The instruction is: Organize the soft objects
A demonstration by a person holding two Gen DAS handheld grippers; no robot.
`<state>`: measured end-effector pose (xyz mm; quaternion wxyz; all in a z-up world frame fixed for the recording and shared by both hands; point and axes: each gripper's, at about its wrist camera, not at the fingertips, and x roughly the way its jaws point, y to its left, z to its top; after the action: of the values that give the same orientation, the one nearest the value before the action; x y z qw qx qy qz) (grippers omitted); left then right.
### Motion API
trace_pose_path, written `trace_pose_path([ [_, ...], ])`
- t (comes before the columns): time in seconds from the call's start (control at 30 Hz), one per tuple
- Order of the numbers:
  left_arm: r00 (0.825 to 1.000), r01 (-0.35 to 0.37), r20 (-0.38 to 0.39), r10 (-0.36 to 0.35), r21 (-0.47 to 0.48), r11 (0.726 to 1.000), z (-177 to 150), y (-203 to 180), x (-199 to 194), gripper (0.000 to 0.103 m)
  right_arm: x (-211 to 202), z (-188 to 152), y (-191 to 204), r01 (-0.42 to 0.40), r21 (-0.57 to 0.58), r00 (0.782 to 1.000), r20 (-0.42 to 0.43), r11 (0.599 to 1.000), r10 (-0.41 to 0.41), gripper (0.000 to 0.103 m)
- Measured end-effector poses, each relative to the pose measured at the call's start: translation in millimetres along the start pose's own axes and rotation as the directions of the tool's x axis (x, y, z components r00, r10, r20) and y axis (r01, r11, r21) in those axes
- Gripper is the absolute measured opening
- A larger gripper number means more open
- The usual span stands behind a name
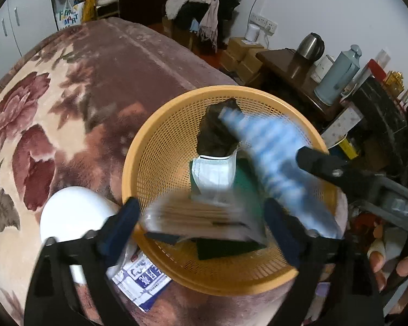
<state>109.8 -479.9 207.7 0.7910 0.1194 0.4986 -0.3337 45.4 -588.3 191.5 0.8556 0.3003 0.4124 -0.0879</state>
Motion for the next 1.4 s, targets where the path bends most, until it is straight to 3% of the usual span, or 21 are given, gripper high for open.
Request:
trace_pose_path([
  [0.03, 1.0, -0.005, 0.014, 0.005, 0.006, 1.0, -1, 0, -2, 0.102, -3, -2, -1, 0.002, 0.0, 1.0, 0.012, 1.0, -0.002, 0.085],
  [0.27, 0.999, -0.027, 0.024, 0.028, -0.011, 1.0, -9, 9, -6, 0.102, -3, -9, -3, 0.032, -0.022, 0.999, -0.007, 0.999, -0.032, 0.087],
  [0.33, 0.999, -0.032, 0.02, 0.032, -0.011, 0.999, -11, 11, -6, 0.103, -1, -12, -3, 0.041, -0.023, 0.999, -0.027, 0.999, -0.041, 0.098],
  [0.4, 0.999, -0.034, 0.019, 0.034, -0.013, 0.999, -14, 12, -7, 0.103, -2, -16, -4, 0.046, -0.027, 0.998, -0.029, 0.999, -0.047, 0.102],
  [1.03, 0.999, -0.008, 0.048, 0.009, -0.021, 1.0, -26, 13, -18, 0.103, -12, -24, 7, 0.076, -0.064, 0.997, -0.013, 0.995, -0.077, 0.103],
  [1.4, 0.998, -0.002, 0.057, 0.003, -0.015, 1.0, -32, 10, -20, 0.102, -22, -32, 9, 0.102, -0.075, 0.994, 0.04, 0.992, -0.099, 0.103],
])
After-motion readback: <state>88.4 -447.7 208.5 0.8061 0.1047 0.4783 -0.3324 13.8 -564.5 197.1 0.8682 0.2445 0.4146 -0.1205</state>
